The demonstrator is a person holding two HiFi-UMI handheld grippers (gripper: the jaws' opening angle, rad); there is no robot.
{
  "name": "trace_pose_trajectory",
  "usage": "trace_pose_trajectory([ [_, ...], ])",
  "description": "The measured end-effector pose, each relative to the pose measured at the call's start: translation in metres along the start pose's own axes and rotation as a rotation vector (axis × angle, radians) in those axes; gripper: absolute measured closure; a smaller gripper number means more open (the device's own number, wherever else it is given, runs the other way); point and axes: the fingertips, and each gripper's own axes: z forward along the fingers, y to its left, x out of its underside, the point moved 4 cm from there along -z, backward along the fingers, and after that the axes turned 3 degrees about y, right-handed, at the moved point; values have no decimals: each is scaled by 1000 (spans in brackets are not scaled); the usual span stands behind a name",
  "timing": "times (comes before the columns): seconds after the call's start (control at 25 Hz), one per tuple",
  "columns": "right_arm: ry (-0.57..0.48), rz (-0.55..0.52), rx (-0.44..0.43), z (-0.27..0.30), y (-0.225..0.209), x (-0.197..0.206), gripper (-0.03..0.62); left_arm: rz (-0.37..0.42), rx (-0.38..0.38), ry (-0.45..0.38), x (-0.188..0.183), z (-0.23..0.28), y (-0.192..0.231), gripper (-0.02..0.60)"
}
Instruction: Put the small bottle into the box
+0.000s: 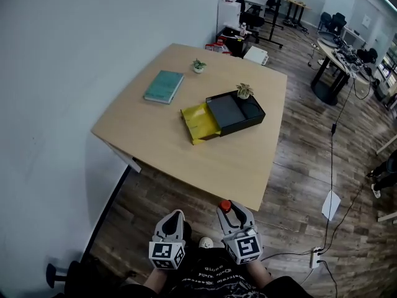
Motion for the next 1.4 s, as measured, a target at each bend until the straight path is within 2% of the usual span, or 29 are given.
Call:
trace_pose_trajectory([
  [0.36, 27, 11, 27, 48, -11, 0, 451, 16, 41, 14, -9, 46, 29, 577],
  [0.8, 32, 23, 90, 139, -23, -27, 451, 69, 143, 21, -70, 129, 89, 577],
  [1.24, 19, 34, 213, 220, -34, -51, 451, 142, 276, 22, -116, 209, 146, 577],
  [1.4, 9, 47, 254, 241, -30, -63, 451, 170, 312, 15, -137, 224, 165, 577],
])
